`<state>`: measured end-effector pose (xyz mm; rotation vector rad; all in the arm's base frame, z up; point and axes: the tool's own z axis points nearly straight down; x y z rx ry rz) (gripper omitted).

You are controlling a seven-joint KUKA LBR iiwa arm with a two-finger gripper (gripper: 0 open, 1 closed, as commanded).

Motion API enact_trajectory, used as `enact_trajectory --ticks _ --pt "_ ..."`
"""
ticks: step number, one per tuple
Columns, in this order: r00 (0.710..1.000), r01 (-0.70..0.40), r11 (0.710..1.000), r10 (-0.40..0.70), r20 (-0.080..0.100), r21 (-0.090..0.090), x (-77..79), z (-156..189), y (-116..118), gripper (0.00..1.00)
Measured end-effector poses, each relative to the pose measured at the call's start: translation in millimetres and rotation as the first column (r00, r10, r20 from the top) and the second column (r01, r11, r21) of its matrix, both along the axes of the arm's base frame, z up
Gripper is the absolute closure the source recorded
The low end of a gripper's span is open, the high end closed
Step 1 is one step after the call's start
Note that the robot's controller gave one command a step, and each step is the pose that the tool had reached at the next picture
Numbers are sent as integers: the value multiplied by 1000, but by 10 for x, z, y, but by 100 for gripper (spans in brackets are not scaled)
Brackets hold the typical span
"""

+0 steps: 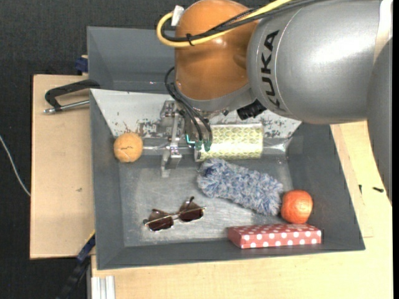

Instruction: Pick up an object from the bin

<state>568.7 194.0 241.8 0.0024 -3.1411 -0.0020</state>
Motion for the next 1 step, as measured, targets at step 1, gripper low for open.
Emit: enact_trajectory --ticks 1 --pt "1000 1 1000 -1 1 0 5 7 -5 0"
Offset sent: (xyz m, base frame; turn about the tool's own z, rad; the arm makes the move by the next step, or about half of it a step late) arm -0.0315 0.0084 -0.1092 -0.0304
